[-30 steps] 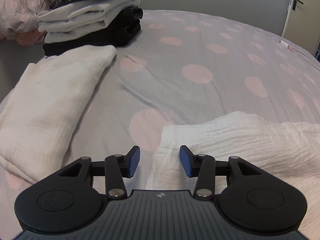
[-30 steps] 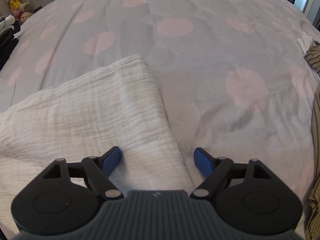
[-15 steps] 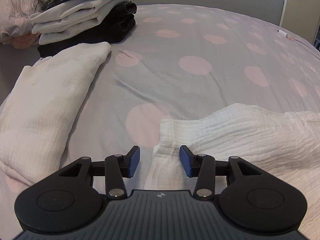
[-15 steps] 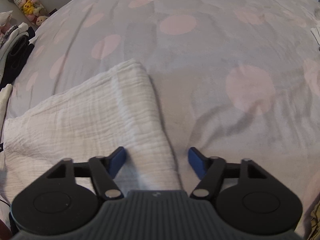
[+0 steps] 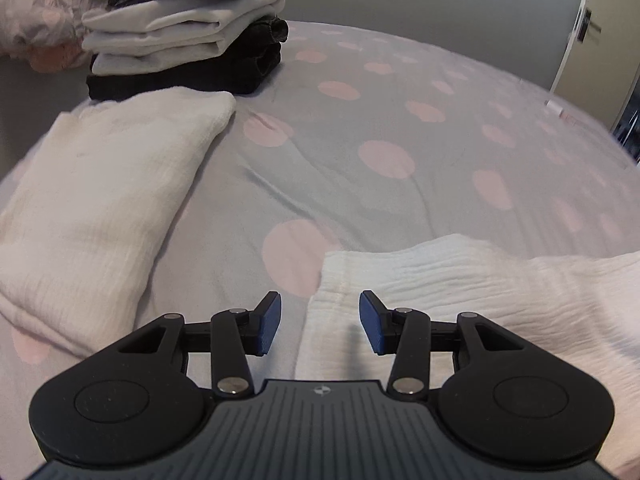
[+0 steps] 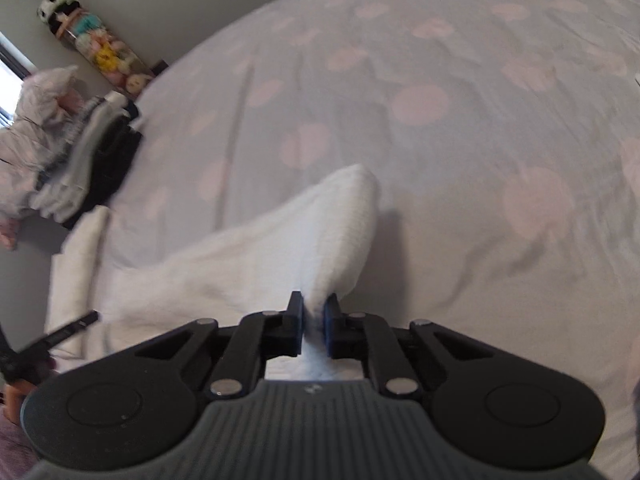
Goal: Fold clothes
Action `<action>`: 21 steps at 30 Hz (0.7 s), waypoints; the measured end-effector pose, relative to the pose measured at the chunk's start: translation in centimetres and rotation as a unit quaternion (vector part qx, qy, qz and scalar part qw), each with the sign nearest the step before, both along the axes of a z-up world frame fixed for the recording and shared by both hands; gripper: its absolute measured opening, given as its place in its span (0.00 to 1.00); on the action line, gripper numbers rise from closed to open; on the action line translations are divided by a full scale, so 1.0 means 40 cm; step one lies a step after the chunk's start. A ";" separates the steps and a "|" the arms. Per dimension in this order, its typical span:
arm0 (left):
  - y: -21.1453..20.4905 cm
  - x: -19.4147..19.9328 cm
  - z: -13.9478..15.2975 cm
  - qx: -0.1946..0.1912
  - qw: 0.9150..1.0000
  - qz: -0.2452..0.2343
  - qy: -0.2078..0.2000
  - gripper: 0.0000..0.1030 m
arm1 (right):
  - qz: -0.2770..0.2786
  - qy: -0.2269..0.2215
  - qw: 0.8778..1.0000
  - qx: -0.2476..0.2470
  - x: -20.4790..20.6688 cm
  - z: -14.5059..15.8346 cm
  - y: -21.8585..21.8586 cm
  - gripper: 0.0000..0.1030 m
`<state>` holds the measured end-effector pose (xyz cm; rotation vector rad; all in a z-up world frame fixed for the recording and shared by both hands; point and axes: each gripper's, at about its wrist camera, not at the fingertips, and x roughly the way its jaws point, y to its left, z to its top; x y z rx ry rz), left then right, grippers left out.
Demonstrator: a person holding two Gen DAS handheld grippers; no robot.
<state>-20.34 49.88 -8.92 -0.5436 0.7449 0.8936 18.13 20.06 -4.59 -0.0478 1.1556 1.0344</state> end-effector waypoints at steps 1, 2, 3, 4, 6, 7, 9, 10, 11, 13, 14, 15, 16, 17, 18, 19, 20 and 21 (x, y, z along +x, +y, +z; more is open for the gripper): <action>-0.002 -0.010 0.008 -0.006 1.000 0.000 -0.012 0.50 | 0.002 0.002 1.000 0.009 -0.017 0.030 0.010 0.11; -0.005 -0.020 0.016 -0.012 1.000 0.001 -0.024 0.50 | 0.005 0.002 1.000 0.016 -0.040 0.056 0.022 0.11; -0.006 -0.025 0.021 -0.014 0.999 0.002 -0.029 0.50 | 0.008 0.002 1.000 0.022 -0.063 0.083 0.036 0.11; -0.007 -0.030 0.024 -0.016 0.999 0.003 -0.032 0.50 | 0.011 0.001 1.000 0.027 -0.089 0.107 0.054 0.11; -0.003 -0.042 0.025 -0.028 0.999 0.008 -0.040 0.50 | 0.020 -0.002 0.999 0.035 -0.144 0.144 0.098 0.11; 0.000 -0.051 0.026 -0.036 0.998 0.012 -0.046 0.50 | 0.025 -0.003 0.999 0.039 -0.172 0.161 0.121 0.10; 0.006 -0.068 0.027 -0.051 0.997 0.020 -0.058 0.46 | 0.040 -0.011 0.998 0.046 -0.238 0.185 0.172 0.10; 0.011 -0.079 0.029 -0.059 0.996 0.026 -0.066 0.45 | 0.049 -0.016 0.997 0.050 -0.271 0.195 0.199 0.10; 0.015 -0.090 0.031 -0.064 0.995 0.031 -0.072 0.42 | 0.057 -0.017 0.997 0.054 -0.300 0.198 0.229 0.10; 0.021 -0.110 0.036 -0.070 0.993 0.042 -0.083 0.42 | 0.075 -0.007 0.995 0.064 -0.357 0.197 0.286 0.10; 0.024 -0.119 0.038 -0.071 0.993 0.049 -0.086 0.42 | 0.085 -0.001 0.994 0.066 -0.384 0.190 0.320 0.10; 0.027 -0.127 0.040 -0.073 0.992 0.052 -0.091 0.42 | 0.095 0.002 0.993 0.067 -0.412 0.180 0.351 0.10; 0.031 -0.134 0.042 -0.075 0.991 0.055 -0.096 0.42 | 0.106 0.005 0.992 0.066 -0.440 0.164 0.383 0.10; 0.035 -0.141 0.044 -0.078 0.990 0.059 -0.101 0.42 | 0.115 0.013 0.991 0.063 -0.467 0.145 0.410 0.10; 0.039 -0.145 0.045 -0.081 0.989 0.059 -0.105 0.42 | 0.124 0.023 0.990 0.059 -0.492 0.123 0.434 0.10; 0.043 -0.148 0.046 -0.083 0.989 0.059 -0.108 0.42 | 0.133 0.033 0.989 0.054 -0.516 0.100 0.458 0.09; 0.048 -0.151 0.046 -0.084 0.989 0.060 -0.110 0.41 | 0.141 0.042 0.988 0.047 -0.539 0.070 0.484 0.09; 0.052 -0.153 0.047 -0.084 0.988 0.062 -0.111 0.41 | 0.149 0.050 0.987 0.039 -0.562 0.039 0.509 0.09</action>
